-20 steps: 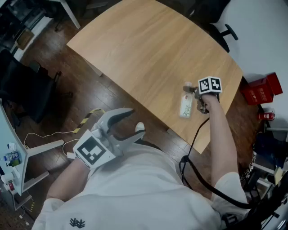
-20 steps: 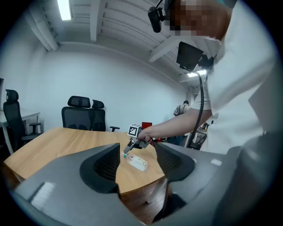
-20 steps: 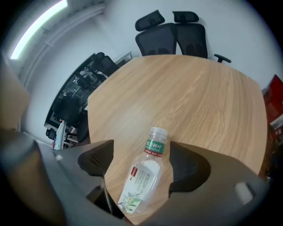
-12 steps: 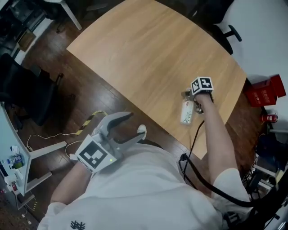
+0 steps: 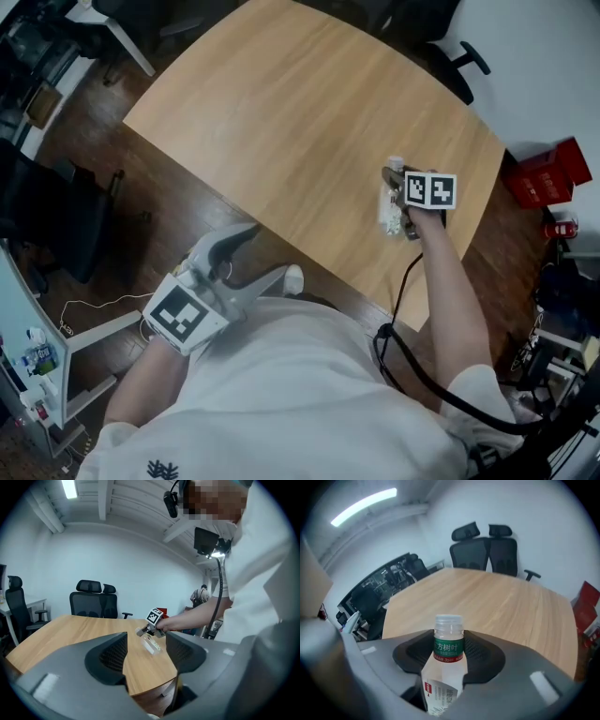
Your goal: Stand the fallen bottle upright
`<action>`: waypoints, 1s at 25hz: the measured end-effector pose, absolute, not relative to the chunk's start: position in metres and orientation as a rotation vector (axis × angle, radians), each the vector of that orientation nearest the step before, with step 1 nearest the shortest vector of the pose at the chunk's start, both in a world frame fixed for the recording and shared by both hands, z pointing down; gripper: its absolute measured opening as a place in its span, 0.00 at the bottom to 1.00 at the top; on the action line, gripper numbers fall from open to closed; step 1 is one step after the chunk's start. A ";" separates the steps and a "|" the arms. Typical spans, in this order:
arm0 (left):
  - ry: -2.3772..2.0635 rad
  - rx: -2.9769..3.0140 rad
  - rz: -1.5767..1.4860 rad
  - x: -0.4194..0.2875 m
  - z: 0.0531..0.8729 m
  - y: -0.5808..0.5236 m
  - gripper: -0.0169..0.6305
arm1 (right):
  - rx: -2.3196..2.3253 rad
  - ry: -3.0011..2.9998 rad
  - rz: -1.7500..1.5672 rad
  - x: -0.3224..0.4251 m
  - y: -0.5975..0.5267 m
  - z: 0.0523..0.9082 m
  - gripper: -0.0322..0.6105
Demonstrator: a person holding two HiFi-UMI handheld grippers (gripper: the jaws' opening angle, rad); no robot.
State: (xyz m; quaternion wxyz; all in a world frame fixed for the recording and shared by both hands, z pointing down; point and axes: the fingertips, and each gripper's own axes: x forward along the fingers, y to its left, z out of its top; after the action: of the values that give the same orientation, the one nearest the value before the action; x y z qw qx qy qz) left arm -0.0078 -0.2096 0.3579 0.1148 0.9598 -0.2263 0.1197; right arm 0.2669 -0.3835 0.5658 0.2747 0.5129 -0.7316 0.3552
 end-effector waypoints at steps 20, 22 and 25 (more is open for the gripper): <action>-0.557 2.831 0.437 0.022 0.352 -0.216 0.41 | 1.920 -2.282 0.172 0.271 -0.350 0.496 0.36; -0.553 2.830 0.436 0.022 0.351 -0.214 0.41 | 1.919 -2.277 0.150 0.270 -0.349 0.496 0.36; -0.557 2.824 0.426 0.022 0.349 -0.210 0.41 | 1.888 -2.291 0.176 0.266 -0.349 0.500 0.37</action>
State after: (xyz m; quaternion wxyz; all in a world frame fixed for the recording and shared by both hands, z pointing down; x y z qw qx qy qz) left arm 0.0218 -0.2099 0.3491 0.1157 0.9640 -0.1903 0.1453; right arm 0.2662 -0.3493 0.5000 0.0839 0.6327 -0.7675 0.0590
